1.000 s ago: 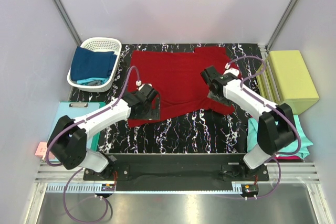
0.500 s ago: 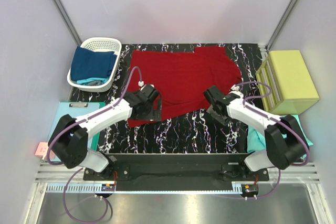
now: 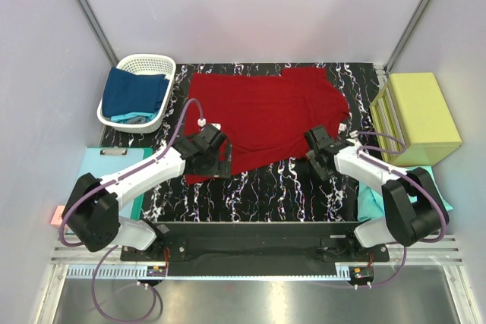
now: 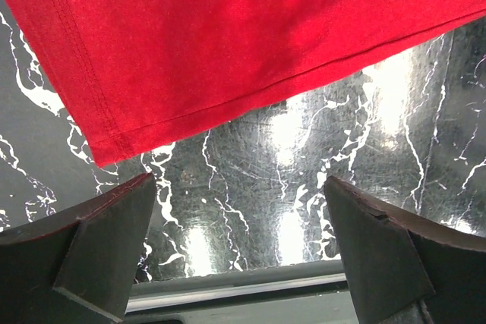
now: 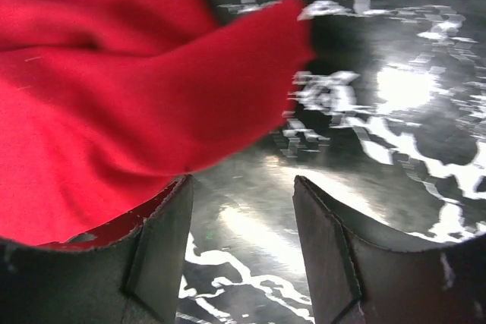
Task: Fold and stack the t-shirts
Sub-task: Grap the side of the flattened tshirt closest away from the robot with both arms
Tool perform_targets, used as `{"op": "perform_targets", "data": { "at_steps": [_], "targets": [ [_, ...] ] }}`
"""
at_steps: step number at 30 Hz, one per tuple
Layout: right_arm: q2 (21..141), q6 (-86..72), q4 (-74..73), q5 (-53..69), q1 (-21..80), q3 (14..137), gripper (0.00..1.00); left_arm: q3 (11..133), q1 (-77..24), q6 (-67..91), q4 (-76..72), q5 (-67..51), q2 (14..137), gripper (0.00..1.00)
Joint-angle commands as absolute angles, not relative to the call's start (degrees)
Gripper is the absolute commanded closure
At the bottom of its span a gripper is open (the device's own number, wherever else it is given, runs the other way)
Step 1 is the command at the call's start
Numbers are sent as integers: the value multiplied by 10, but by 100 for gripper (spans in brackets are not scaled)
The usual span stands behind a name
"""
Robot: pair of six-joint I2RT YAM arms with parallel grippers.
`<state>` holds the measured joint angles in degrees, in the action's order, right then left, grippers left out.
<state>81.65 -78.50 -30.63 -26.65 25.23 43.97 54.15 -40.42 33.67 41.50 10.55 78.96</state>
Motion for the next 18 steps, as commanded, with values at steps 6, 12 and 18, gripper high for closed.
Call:
{"op": "perform_targets", "data": {
  "at_steps": [6,12,18],
  "targets": [
    [795,-860,-427,-350,250,460,36,541,-407,320,407,88,780,1],
    [758,-875,-445,-376,240,432,35,545,-408,315,404,84,780,1],
    [777,-871,-422,-376,218,417,35,544,-410,315,403,79,783,1]
  ]
}}
